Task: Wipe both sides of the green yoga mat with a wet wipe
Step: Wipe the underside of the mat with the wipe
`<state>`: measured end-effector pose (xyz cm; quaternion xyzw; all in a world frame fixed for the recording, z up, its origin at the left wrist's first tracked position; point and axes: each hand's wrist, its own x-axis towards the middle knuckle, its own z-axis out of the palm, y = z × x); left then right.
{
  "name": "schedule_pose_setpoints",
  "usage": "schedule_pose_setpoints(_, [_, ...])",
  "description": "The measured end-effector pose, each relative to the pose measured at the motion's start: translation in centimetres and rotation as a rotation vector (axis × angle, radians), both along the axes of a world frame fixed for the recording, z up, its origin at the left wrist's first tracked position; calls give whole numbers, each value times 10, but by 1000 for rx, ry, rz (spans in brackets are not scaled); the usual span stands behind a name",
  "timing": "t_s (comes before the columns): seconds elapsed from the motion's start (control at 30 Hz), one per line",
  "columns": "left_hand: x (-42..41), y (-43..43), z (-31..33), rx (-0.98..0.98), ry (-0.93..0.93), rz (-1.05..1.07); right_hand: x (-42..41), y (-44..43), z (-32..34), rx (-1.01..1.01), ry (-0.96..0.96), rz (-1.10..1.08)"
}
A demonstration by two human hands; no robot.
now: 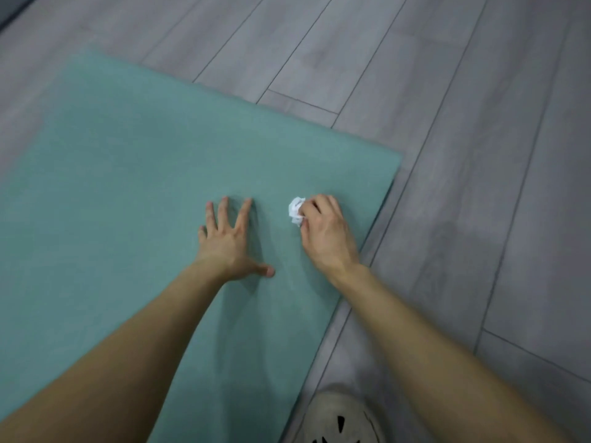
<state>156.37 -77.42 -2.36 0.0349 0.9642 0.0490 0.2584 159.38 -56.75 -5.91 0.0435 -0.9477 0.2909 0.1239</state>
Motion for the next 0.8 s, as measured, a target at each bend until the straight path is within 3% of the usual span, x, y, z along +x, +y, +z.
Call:
schedule_pose_setpoints(0.1, [-20,29,14,-2,-120,-73,-31,65,12,-10,127,-180])
schedule_pose_setpoints(0.23, [-27,77,10,-14,-297,47,-68,116,21,9,168,-325])
schedule_pose_setpoints(0.5, [-29,80,0,-53,-385,47,19,78,-11,105,24,296])
schedule_pose_setpoints(0.57, [-32,81,1,-58,-414,44,-13,105,5,160,83,183])
schedule_pose_setpoints(0.7, [-34,79,2,-57,-462,41,-73,147,32,94,150,-327])
schedule_pose_setpoints(0.8, [-33,78,3,-60,-474,19,-41,106,13,53,66,-191])
